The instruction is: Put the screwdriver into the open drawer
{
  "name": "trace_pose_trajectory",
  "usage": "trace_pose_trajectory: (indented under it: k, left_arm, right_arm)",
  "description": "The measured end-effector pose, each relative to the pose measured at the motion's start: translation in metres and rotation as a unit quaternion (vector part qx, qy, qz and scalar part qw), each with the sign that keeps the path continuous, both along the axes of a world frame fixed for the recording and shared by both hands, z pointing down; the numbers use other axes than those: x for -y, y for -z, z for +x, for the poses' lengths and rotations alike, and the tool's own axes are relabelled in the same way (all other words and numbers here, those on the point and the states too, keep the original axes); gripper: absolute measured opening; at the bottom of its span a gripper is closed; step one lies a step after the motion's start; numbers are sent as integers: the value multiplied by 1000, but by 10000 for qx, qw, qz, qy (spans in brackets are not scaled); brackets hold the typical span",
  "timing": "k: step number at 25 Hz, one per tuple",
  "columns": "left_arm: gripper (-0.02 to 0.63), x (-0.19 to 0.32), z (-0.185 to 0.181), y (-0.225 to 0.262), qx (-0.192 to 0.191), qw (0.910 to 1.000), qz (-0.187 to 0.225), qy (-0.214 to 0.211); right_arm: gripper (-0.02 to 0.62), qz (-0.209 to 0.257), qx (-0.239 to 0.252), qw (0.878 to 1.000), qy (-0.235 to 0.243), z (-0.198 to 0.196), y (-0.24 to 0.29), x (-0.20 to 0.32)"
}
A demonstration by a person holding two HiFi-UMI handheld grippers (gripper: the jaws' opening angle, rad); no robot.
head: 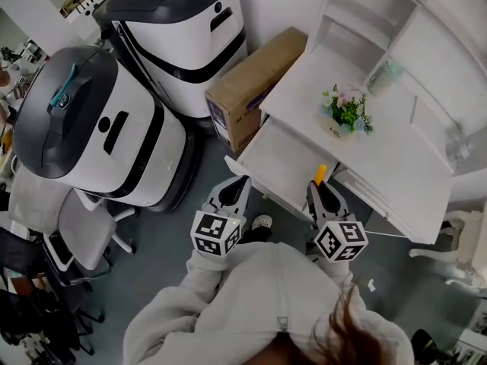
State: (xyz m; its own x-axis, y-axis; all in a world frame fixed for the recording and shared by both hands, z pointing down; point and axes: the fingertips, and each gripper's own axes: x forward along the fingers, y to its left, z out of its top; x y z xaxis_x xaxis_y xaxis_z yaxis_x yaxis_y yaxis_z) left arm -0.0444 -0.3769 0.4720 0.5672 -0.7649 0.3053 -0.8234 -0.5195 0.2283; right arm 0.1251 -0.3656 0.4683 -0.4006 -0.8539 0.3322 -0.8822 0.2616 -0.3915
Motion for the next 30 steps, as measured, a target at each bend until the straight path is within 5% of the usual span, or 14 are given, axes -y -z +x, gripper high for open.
trace_pose_trajectory:
  k: [17,21,30]
  left_arm:
    - [16,30,-1,-57,108,9981,-559,-225]
    - [17,31,-2,-70,194,9974,-674,-189]
    - [16,38,-10,-96,345,9949,-945,17]
  right_arm:
    - [89,-1065,-17,9939,273,-27,-84,78]
    - [89,-1507,332,9870,453,-41,-107,91]
    - [89,-2429,126,9674,707,-53,-186,124]
